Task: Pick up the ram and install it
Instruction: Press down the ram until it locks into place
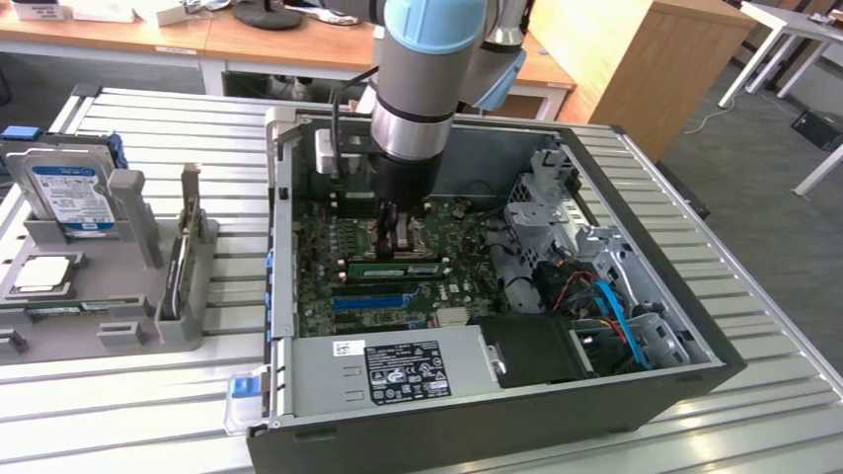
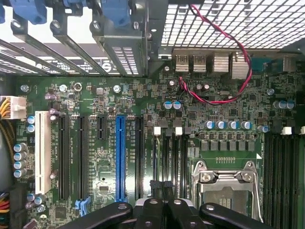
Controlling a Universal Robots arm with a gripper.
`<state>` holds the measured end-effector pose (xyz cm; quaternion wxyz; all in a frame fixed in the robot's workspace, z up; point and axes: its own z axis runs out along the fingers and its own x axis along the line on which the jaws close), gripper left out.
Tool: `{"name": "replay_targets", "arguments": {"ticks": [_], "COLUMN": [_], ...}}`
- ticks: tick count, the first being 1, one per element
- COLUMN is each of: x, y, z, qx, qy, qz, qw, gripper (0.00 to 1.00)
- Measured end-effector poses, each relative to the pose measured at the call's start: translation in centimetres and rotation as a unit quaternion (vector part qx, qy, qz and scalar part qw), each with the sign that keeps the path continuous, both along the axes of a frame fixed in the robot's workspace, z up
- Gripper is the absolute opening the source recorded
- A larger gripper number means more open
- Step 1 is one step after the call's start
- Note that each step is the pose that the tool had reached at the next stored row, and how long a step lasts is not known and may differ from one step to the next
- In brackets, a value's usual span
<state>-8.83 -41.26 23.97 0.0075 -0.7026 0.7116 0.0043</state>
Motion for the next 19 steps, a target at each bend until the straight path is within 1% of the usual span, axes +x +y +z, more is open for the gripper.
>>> {"name": "replay_targets", "arguments": {"ticks": [17,19], "x": [-0.20,-0.28], "y": [0.00,0.00], "z": [-0.10,-0.10], "qx": [0.0000,0.0000], "qy": [-0.0001,-0.0007], "qz": [0.000,0.000], "qw": [1.0000,1.0000], "gripper": [0.10,0.10]}}
